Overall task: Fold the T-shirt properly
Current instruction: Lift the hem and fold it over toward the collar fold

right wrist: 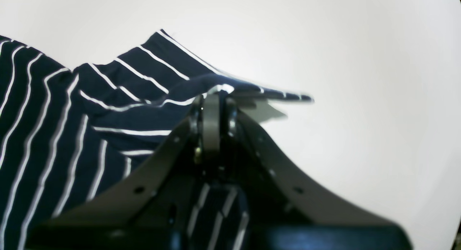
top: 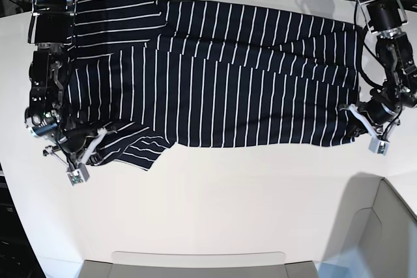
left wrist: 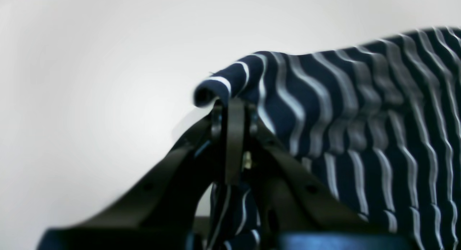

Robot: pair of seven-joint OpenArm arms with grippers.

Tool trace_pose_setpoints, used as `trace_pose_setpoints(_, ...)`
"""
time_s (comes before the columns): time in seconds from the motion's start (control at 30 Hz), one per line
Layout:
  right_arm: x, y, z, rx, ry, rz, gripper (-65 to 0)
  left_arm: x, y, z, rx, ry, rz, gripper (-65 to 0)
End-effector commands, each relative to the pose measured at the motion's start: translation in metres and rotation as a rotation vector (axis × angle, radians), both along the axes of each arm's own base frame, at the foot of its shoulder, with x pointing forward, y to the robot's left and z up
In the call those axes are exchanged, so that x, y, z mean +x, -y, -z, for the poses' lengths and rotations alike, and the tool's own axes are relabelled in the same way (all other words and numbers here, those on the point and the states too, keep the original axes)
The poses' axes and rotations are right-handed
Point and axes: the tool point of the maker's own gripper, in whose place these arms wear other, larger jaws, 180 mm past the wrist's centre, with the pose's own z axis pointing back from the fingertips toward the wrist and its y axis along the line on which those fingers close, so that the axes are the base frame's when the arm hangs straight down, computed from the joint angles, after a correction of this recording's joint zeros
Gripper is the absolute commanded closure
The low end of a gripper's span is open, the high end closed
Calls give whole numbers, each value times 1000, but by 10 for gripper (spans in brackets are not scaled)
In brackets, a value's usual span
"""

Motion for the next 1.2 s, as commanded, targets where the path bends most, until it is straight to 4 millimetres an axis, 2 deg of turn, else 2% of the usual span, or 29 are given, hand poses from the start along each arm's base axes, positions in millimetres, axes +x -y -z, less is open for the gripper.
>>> trace_pose_setpoints(0.0, 8, 6, -23, -6, 69, 7, 0, 6, -13, -22, 31, 57, -16, 0)
trace_pose_setpoints(0.2, -12, 7, -23, -17, 83, 6, 0, -14, -26, -21, 54, 45, -49, 0)
trace_pose_setpoints(0.43, -45, 13, -21, -33, 91, 21, 0, -29, -20, -22, 91, 42, -22, 0)
trace_pose_setpoints(0.57, -65, 12, -24, 18, 96, 23, 0, -38, -14, -25, 118, 46, 4, 0)
trace_pose_setpoints(0.67, -80, 14, -25, 58, 84, 35, 0, -48, -14, -17, 126, 7, 10, 0)
trace_pose_setpoints(0.77, -96, 24, -26, 29, 46, 49, 0, -59, -17, -9, 136, -41, 6, 0)
trace_pose_setpoints(0.93, -119, 21, -23, 4, 24, 38, 0, -76, -24, -19, 176, -29, -7, 0)
trace_pose_setpoints(1.17, -145, 13, -15, -15, -19, 11, 0, -100, -18, -9, 210, -102, 21, 0)
